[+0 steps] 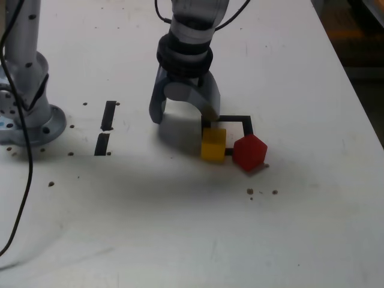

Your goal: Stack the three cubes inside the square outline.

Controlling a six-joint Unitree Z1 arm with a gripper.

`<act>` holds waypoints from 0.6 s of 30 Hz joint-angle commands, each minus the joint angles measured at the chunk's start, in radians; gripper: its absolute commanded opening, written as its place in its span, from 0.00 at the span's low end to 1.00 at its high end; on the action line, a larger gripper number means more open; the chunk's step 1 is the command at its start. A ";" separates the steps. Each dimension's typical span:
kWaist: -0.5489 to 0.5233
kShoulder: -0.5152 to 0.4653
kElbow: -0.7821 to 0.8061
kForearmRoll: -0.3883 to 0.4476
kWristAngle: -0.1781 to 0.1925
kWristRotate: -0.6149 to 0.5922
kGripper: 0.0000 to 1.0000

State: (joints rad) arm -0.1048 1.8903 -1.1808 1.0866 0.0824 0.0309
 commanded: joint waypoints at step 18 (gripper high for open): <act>-0.069 -0.005 -0.188 0.130 0.025 -0.010 0.99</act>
State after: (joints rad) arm -0.1615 1.8873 -1.3498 1.1957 0.1055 0.0188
